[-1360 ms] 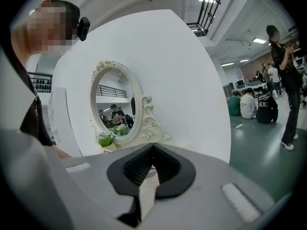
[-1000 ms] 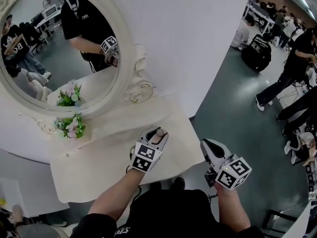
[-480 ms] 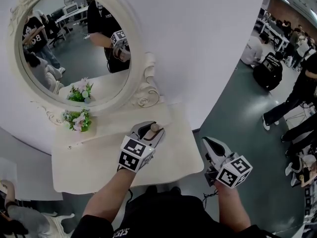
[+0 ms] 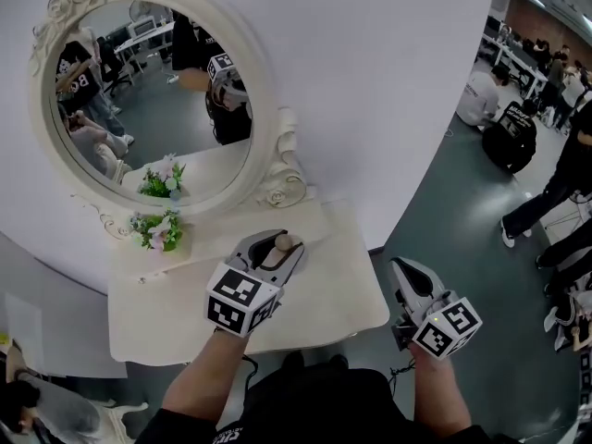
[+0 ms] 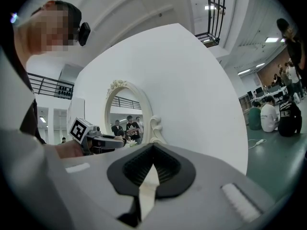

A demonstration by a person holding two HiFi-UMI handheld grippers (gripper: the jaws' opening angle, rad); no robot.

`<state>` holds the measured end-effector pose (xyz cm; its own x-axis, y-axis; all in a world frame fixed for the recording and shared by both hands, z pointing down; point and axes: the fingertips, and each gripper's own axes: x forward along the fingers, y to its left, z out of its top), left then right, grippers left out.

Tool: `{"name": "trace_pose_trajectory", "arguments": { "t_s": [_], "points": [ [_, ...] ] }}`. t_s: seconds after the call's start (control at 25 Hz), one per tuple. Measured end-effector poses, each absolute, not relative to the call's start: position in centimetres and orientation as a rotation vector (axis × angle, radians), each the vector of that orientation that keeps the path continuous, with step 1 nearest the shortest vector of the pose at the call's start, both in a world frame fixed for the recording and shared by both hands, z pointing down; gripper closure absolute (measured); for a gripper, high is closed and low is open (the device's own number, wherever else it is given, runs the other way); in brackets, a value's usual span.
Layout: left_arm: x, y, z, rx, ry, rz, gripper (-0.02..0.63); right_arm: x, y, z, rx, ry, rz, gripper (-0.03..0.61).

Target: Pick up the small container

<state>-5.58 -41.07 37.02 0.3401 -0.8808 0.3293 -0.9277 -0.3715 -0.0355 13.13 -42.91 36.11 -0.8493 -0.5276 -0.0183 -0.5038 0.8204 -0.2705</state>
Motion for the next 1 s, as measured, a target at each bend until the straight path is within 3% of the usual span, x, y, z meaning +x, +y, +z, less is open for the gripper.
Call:
{"name": "trace_pose_trajectory", "arguments": {
  "t_s": [1.0],
  "points": [
    [-6.7,-40.6,38.4,2.359,-1.740,0.398,0.469,12.9,-42.3,35.3,-0.781,2.983,-0.252,0.569]
  ]
}}
